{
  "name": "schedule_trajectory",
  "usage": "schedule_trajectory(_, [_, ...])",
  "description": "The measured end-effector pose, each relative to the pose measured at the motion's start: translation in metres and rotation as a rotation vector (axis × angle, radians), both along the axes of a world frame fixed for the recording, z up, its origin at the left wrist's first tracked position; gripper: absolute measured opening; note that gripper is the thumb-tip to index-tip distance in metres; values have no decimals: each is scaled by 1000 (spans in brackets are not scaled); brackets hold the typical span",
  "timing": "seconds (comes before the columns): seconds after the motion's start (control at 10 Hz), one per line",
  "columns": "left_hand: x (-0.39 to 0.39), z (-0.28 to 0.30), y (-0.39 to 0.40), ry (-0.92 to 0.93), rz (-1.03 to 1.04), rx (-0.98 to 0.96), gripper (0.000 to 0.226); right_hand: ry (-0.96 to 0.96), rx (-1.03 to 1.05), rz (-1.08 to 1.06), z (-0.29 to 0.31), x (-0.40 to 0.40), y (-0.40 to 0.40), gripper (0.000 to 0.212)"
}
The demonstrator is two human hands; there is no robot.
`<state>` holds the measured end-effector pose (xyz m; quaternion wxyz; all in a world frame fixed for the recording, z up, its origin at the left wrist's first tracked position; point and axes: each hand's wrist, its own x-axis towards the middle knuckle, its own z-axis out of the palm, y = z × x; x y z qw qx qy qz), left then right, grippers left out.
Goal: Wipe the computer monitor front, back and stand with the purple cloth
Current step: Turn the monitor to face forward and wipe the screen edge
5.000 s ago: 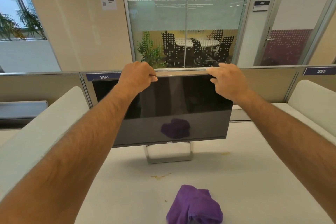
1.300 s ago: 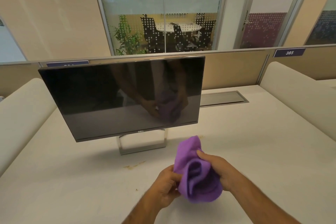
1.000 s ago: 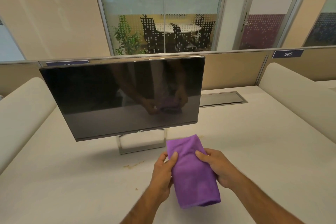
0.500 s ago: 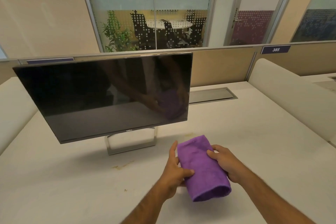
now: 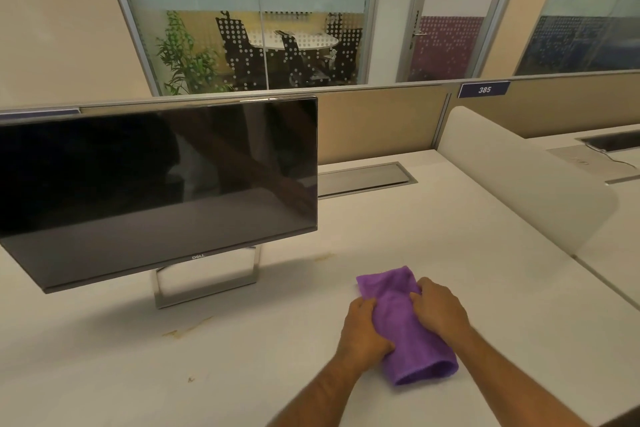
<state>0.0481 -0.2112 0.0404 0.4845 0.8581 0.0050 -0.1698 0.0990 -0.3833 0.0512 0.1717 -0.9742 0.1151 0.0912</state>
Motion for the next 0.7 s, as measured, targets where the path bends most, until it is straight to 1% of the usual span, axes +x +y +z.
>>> schedule_trajectory(0.2, [-1,2,-3,-69,-97,305,81,-67,-231,74,-7,-7,6,34])
schedule_trajectory(0.3, [-3,0,6,-179,-145,433,85,-73,-189,58,-6,-6,9,39])
schedule_trajectory(0.4, [-7,0,22,-317,-176,525,90,-157,-80,-21,6,-4,13,46])
schedule_trajectory(0.5, [-14,-1,37,-436,-147,624,94,-254,-5,-36,16,-3,19,46])
schedule_trajectory(0.6, [-16,-7,58,-598,-62,711,80,-410,118,8,28,-6,35,41])
schedule_trajectory(0.7, [-17,-10,86,-657,1,673,73,-564,433,25,53,-14,67,26])
